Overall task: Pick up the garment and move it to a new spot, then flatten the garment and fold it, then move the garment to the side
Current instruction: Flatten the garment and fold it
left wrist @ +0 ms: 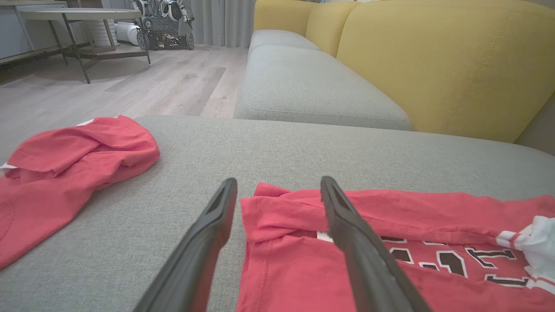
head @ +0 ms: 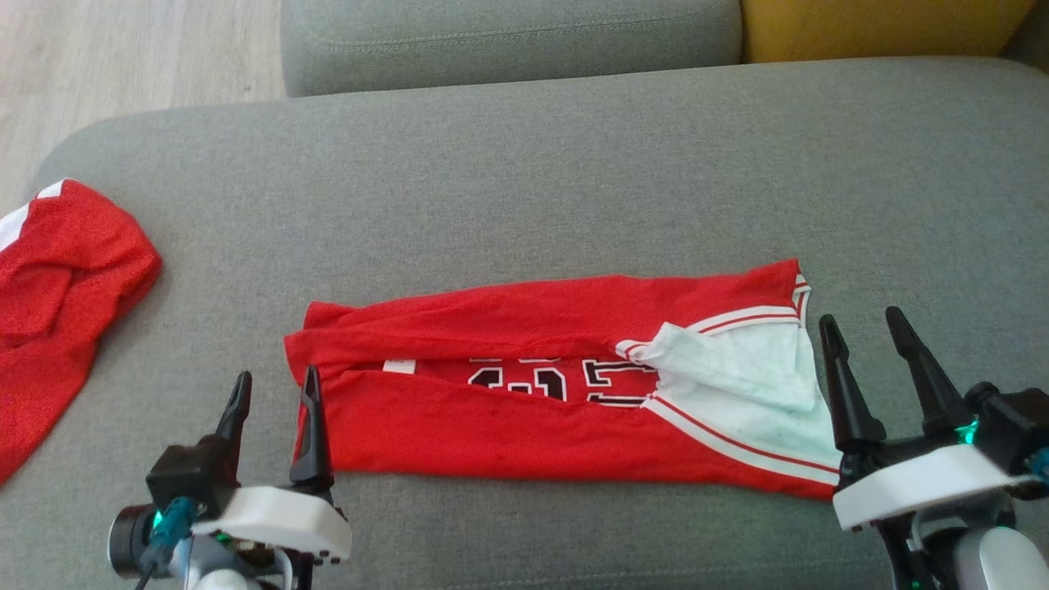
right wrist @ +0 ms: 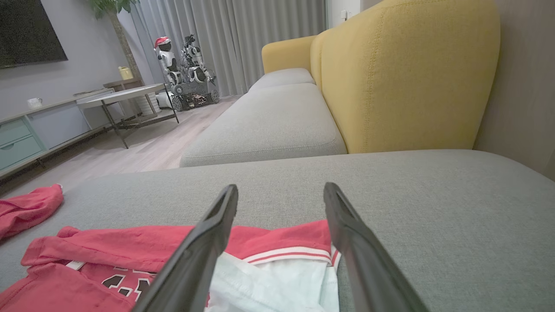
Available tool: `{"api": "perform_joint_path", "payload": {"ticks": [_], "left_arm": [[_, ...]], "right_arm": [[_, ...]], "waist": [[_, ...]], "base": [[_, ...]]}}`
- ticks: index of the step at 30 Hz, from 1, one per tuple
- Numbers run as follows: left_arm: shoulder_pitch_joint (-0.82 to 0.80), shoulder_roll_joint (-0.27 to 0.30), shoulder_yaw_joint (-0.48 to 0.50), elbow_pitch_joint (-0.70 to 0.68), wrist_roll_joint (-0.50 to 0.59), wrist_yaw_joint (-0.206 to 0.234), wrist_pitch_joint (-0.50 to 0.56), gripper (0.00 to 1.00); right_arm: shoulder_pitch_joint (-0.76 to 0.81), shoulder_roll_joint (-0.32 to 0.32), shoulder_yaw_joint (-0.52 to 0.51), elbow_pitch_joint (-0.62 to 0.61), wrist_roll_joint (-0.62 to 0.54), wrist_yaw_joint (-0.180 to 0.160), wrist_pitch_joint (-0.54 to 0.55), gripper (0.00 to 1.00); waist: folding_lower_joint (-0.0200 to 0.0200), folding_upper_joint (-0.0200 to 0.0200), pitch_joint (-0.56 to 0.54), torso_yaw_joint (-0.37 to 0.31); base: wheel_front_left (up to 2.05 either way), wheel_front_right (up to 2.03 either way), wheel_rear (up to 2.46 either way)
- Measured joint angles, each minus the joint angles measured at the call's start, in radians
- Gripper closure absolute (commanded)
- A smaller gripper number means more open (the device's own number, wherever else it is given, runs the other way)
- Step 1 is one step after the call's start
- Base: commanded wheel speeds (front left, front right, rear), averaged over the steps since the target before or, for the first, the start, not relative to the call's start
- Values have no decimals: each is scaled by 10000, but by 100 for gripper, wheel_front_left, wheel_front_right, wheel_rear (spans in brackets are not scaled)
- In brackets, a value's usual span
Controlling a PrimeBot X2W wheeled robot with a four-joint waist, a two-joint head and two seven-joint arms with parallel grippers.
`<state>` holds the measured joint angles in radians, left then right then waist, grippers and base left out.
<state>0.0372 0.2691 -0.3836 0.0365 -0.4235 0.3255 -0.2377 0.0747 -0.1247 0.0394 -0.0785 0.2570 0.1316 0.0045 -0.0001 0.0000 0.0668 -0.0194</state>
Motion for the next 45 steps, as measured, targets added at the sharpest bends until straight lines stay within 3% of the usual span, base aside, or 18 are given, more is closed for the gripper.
{"api": "perform_joint_path", "payload": {"ticks": [12, 28, 36, 39, 45], "left_arm": [[-184, 4, -192, -23, 98, -4, -2, 0], [-1502, -512, -251, 288, 349, -424, -105, 0], [-1635, -727, -157, 360, 451, -577, -117, 0], [-1633, -825, -50, 362, 512, -629, -117, 0], [-1631, -894, 111, 380, 619, -773, -117, 0]], "right_arm": [[-43, 31, -238, 414, 109, 0, 61, 0], [-1512, -44, -1005, 4454, 102, 0, 821, 0], [-1973, 36, -1193, 5053, 178, -2, 1708, 0], [-2079, 29, -1057, 5051, 474, 0, 2065, 100], [-2077, -42, -679, 4936, 1053, -2, 2307, 100]], "waist": [[0, 0, 331, 122], [0, 0, 1253, 924], [0, 0, 1331, 1039], [0, 0, 1310, 995], [0, 0, 1268, 880]], "base": [[0, 0, 0], [0, 0, 0], [0, 0, 0], [0, 0, 0], [0, 0, 0]]}}
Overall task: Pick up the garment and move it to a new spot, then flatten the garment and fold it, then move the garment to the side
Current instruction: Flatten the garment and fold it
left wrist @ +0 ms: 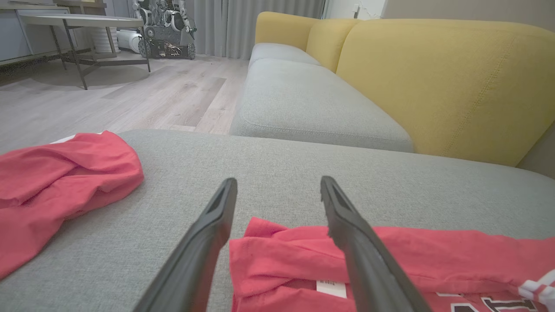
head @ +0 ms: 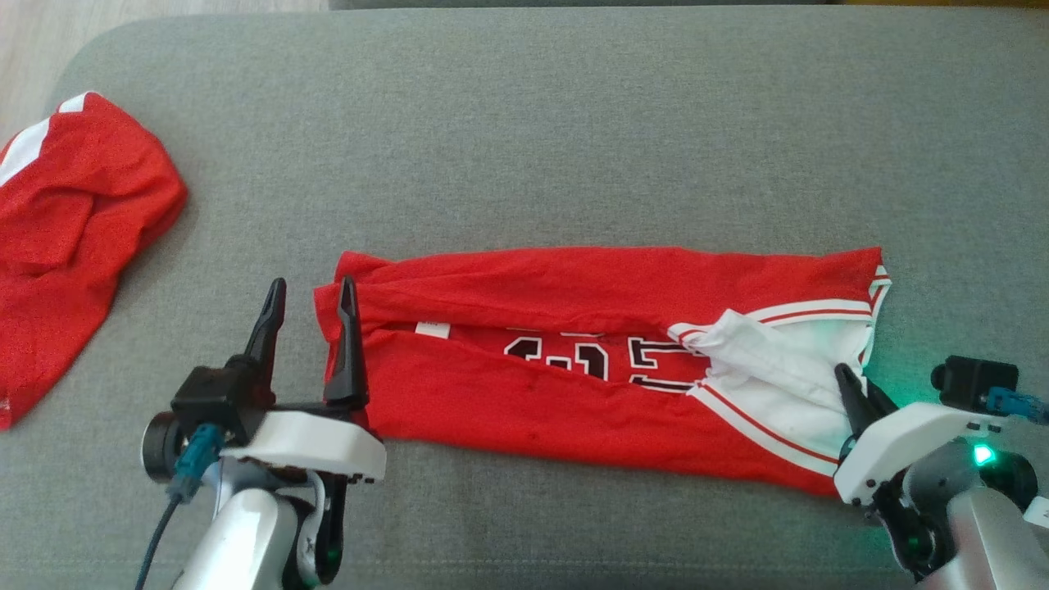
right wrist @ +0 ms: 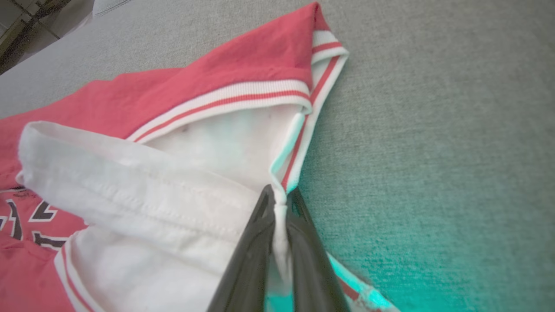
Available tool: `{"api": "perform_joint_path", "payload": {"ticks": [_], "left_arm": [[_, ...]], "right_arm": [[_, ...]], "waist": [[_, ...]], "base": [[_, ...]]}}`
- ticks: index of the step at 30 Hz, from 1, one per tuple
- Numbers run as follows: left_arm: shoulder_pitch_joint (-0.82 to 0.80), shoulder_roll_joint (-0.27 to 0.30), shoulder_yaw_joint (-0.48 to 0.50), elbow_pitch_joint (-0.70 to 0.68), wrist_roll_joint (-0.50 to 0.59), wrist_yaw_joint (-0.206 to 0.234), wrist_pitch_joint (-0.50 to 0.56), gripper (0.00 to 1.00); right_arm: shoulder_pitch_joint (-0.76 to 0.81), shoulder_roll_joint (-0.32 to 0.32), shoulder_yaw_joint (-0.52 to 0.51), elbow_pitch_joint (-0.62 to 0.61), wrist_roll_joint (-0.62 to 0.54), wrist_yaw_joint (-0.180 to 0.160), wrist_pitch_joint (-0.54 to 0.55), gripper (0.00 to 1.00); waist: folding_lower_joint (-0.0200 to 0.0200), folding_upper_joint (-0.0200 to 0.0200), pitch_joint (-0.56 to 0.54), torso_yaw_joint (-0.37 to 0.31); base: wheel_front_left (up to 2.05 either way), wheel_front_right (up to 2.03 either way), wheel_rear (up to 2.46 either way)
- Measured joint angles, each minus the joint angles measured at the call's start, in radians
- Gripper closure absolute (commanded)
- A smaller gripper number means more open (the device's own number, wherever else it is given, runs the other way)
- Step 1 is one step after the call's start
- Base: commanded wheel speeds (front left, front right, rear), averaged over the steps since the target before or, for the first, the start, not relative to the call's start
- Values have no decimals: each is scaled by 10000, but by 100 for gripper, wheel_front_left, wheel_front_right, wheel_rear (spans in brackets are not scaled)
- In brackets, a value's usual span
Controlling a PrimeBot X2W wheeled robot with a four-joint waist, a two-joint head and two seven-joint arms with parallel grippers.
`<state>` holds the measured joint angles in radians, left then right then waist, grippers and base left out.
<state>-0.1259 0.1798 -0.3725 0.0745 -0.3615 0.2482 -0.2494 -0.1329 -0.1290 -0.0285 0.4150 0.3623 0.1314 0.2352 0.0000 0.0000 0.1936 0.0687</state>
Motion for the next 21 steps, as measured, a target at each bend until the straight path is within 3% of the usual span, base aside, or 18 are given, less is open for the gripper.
{"api": "perform_joint_path", "payload": {"ticks": [10, 21], "left_arm": [[17, -119, 282, 8, 186, -107, 0, 0], [165, -270, 357, 10, 272, -209, 0, 0]], "right_arm": [[30, -316, -205, -173, 163, 2, 25, 100], [686, -1321, -2040, -811, 518, 2, 19, 100]], "waist": [[0, 0, -41, -202], [0, 0, -166, -497]], "base": [[0, 0, 0], [0, 0, 0]]}}
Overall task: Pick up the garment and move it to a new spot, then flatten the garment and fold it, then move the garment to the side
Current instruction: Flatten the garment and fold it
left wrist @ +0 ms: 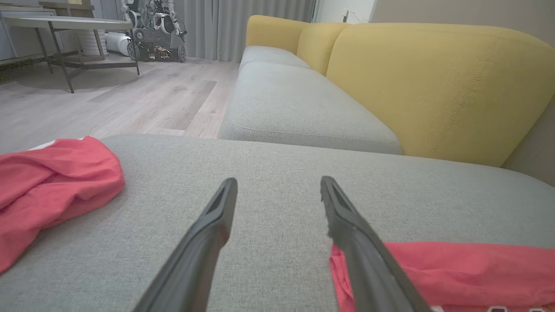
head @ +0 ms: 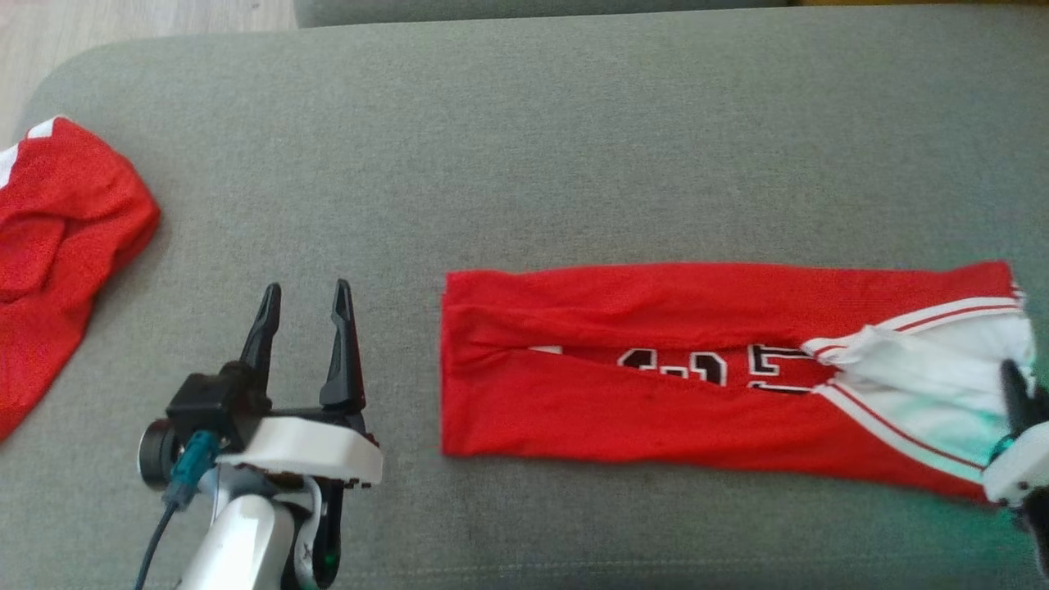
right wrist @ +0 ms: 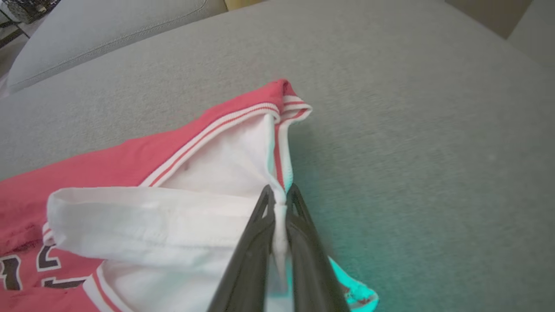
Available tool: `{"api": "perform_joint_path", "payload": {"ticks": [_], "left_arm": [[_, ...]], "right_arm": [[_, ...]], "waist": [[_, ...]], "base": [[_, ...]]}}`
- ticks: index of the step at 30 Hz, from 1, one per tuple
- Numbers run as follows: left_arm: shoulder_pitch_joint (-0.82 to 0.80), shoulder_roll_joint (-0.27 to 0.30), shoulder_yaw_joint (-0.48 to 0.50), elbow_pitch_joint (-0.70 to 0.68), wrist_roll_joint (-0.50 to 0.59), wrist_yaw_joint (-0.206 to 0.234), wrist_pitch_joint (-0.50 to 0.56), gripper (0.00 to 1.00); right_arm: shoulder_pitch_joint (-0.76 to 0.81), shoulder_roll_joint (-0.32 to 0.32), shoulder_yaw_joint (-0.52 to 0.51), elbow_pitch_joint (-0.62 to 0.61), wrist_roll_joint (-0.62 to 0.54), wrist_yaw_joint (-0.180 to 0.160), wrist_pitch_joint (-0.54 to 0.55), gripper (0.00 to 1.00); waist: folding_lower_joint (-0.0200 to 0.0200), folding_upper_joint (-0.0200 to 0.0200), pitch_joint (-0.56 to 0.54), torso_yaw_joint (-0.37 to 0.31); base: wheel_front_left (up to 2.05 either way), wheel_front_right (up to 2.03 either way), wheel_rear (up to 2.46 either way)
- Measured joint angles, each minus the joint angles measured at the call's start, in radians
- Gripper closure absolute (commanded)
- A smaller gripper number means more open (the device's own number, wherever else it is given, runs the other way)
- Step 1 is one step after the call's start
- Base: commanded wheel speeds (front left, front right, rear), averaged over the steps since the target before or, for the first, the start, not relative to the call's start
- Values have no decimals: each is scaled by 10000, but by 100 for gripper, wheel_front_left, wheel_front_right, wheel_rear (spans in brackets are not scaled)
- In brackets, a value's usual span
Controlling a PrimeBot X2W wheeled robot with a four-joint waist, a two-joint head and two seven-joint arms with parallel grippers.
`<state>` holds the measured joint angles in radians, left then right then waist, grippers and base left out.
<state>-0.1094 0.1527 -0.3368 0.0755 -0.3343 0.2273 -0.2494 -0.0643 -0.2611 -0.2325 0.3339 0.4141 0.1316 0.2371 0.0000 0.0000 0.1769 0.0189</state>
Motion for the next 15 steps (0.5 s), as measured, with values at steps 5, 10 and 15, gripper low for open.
{"api": "perform_joint_path", "payload": {"ticks": [5, 10, 15], "left_arm": [[56, -25, 69, 44, 6, -86, 0, 0], [57, -54, 144, 134, 77, -176, 0, 0], [63, -75, 142, 207, 77, -259, -2, 0]], "right_arm": [[30, -27, 153, -957, -2, 0, 318, 100], [-90, 232, 955, -2702, 435, 0, 1093, 100], [-142, 918, 2247, -4502, 1126, 0, 1898, 100]], "waist": [[0, 0, -71, -103], [0, 0, -231, -134], [0, 0, -434, -31]], "base": [[0, 0, 0], [0, 0, 0], [0, 0, 0]]}}
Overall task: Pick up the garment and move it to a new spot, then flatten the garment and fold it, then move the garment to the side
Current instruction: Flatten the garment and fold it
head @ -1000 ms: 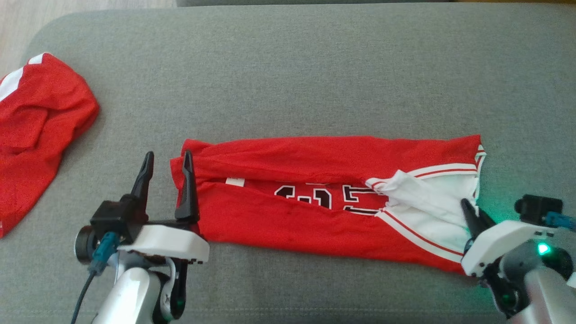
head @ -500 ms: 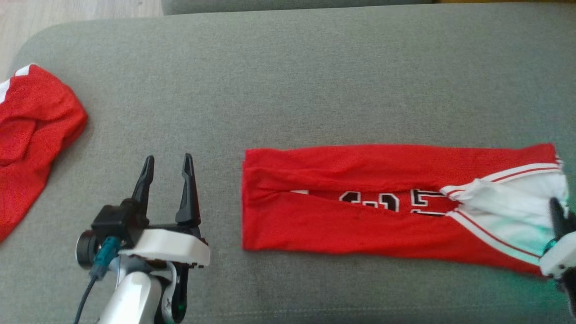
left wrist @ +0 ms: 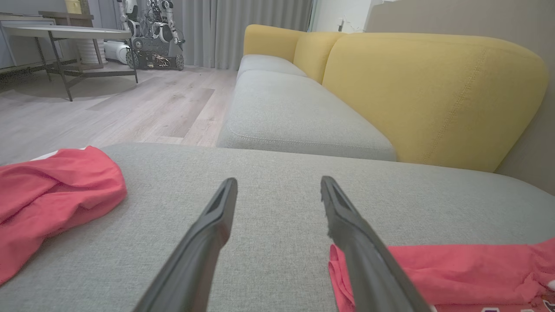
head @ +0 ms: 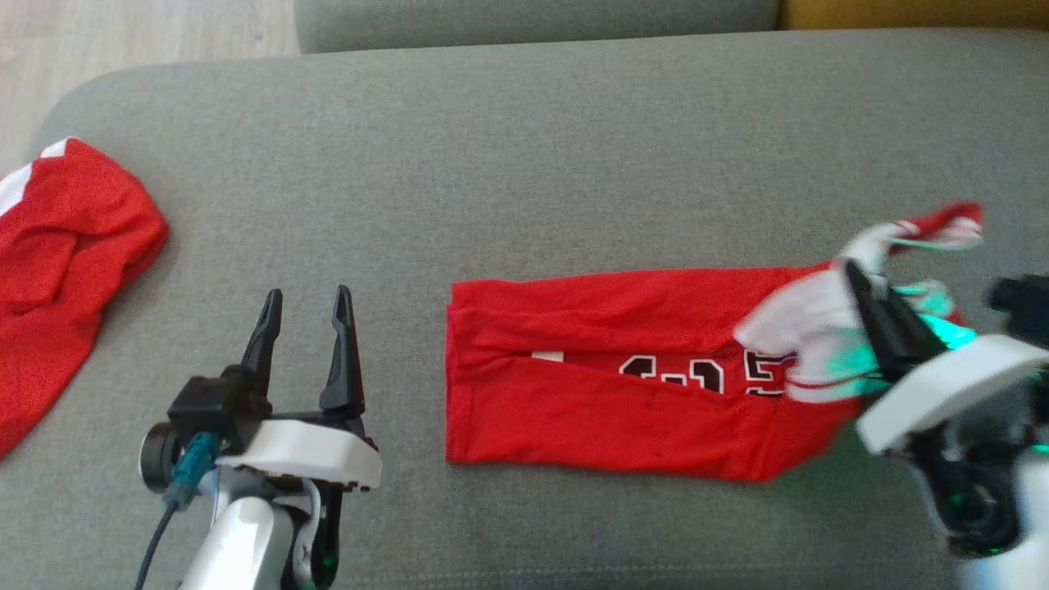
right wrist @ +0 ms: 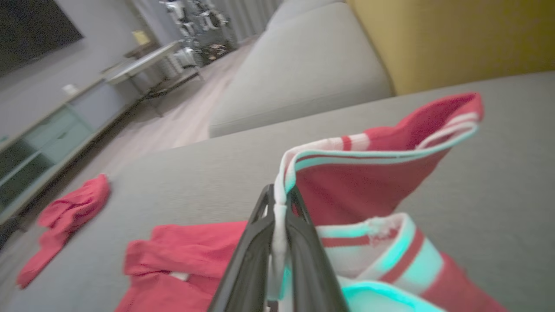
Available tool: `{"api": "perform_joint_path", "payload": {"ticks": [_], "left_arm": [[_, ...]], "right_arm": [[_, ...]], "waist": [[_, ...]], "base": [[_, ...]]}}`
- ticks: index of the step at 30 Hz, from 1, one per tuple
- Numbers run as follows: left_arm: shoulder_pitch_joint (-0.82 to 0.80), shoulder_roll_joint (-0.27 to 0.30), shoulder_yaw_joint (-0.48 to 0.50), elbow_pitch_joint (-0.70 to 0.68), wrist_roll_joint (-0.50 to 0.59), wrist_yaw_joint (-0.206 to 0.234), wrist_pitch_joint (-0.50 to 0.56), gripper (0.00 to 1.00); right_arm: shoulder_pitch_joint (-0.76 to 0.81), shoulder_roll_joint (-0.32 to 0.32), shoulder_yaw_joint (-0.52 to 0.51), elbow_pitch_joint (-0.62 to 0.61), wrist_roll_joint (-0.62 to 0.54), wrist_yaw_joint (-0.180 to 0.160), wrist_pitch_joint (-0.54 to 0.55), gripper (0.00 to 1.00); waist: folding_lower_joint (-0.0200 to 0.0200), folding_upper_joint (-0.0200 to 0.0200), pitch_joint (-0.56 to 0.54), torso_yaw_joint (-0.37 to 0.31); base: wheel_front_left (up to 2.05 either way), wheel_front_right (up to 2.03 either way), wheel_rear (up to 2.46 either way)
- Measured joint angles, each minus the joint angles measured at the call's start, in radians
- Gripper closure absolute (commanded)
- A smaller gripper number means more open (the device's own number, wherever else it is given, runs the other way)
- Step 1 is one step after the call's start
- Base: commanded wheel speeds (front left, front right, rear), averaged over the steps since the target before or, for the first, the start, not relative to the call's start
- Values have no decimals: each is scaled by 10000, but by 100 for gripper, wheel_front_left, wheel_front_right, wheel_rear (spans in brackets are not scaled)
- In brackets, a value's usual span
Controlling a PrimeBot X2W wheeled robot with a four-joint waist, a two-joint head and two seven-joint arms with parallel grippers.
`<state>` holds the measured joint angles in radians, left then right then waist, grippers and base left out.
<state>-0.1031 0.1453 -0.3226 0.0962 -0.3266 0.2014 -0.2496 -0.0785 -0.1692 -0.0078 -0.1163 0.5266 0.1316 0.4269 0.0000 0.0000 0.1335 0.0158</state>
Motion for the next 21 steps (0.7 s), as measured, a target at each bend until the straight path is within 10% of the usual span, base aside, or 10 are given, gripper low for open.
{"api": "perform_joint_path", "payload": {"ticks": [7, 21], "left_arm": [[11, -19, -58, 38, 0, -81, 0, 0], [11, -174, -230, 240, 0, -140, 0, 0]], "right_arm": [[-434, 763, 2301, -33, 708, 0, 25, 100], [-1780, 1014, 4823, 4194, 2575, 0, -2591, 100]], "waist": [[0, 0, -99, 403], [0, 0, 119, 1371]], "base": [[0, 0, 0], [0, 0, 0]]}}
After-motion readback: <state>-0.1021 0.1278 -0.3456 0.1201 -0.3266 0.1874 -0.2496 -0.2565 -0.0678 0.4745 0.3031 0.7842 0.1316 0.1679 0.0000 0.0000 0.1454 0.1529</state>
